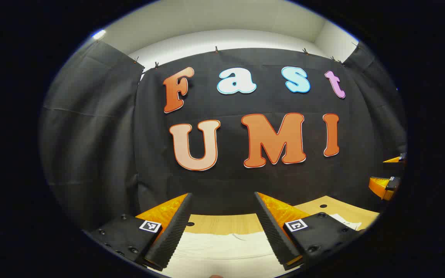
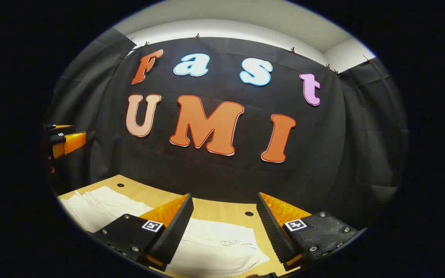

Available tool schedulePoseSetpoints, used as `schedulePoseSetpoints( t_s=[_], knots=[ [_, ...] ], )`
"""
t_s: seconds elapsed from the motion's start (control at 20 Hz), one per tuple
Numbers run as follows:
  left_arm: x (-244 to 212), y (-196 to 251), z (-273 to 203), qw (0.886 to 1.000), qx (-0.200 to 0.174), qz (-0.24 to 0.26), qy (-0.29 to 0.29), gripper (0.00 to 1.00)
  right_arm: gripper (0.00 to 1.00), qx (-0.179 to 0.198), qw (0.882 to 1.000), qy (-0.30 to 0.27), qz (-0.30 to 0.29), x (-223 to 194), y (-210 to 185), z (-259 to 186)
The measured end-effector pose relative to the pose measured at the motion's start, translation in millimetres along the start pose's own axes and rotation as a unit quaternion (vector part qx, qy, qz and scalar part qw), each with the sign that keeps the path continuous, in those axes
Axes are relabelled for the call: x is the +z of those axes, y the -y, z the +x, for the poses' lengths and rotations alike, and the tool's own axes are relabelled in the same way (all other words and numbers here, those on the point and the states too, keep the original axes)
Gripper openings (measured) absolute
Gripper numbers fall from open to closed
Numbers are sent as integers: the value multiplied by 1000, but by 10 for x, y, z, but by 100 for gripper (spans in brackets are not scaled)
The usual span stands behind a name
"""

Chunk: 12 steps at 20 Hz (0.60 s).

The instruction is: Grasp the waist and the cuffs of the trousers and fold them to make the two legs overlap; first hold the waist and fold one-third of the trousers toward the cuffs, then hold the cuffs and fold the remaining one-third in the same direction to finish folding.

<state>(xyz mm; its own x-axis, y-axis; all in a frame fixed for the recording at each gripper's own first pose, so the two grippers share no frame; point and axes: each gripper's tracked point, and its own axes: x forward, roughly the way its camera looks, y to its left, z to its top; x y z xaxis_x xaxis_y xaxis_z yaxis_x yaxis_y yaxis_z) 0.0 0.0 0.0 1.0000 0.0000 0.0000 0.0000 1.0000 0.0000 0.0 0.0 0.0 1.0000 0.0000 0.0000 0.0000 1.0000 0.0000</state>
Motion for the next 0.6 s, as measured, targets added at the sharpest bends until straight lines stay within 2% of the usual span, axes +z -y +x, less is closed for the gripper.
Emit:
schedulePoseSetpoints(
  t_s=[0.6],
  knots=[
    [82,256,-32,1000,10,21,11,100,98,4,1000,-3,5,-75,258,113]
  ],
)
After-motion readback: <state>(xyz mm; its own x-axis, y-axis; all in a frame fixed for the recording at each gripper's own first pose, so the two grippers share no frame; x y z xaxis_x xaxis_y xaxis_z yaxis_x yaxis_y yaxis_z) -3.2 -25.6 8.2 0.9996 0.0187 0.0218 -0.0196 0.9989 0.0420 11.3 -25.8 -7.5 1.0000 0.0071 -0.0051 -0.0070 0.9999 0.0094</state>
